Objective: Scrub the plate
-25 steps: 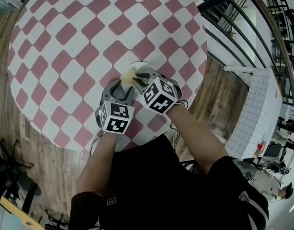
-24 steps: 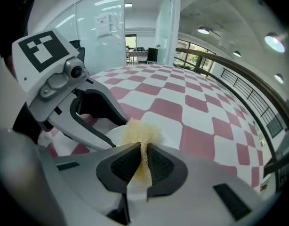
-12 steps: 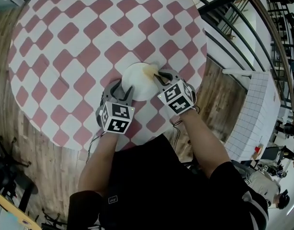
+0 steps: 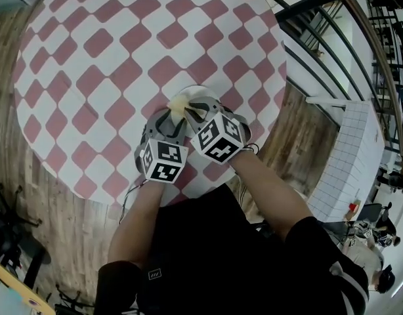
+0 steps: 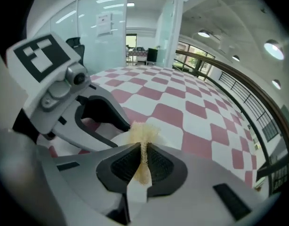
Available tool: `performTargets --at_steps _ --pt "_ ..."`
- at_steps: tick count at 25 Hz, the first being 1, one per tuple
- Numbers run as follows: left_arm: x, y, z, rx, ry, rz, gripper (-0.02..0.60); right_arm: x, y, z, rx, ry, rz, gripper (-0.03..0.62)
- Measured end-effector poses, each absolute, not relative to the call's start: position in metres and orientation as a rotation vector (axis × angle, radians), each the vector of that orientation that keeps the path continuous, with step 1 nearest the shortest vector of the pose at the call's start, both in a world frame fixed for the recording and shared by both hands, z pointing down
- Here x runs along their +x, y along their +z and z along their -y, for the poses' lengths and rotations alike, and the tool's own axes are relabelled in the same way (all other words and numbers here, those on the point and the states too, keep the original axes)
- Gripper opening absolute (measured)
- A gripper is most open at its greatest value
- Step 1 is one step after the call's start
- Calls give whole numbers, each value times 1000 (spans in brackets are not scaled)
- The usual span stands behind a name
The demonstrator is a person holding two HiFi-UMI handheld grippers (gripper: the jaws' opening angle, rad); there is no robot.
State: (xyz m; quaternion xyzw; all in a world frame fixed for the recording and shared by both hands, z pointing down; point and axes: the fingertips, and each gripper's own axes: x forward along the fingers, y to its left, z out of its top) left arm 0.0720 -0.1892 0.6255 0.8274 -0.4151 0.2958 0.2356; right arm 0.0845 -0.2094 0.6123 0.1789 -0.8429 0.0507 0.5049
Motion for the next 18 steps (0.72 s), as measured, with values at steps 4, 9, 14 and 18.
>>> performTargets --at_steps 4,9,14,18 --pt "70 625 190 2266 807 1145 158 87 627 222 429 47 2000 47" --pt "71 625 191 2268 800 1145 158 138 626 245 554 14 1926 46" --pt "69 625 191 2261 762 1150 156 178 622 226 613 73 1888 46" --pt "68 623 192 2264 772 1160 156 194 619 199 590 139 1871 46"
